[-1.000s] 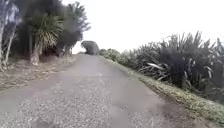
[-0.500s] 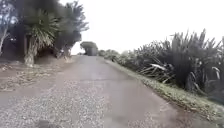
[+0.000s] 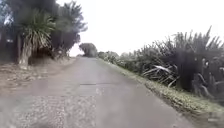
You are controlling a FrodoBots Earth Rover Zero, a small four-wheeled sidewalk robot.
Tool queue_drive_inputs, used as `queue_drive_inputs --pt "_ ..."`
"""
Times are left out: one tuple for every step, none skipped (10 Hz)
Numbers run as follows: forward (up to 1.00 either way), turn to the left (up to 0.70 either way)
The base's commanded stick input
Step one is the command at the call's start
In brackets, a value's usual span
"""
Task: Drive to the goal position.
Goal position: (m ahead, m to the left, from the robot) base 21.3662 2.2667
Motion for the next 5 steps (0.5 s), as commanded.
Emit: queue_drive_inputs --pt "0.7 0.35" --pt "0.7 0.35" --pt "0.7 0.35" --pt "0.7 0.35" --pt "0.7 0.33"
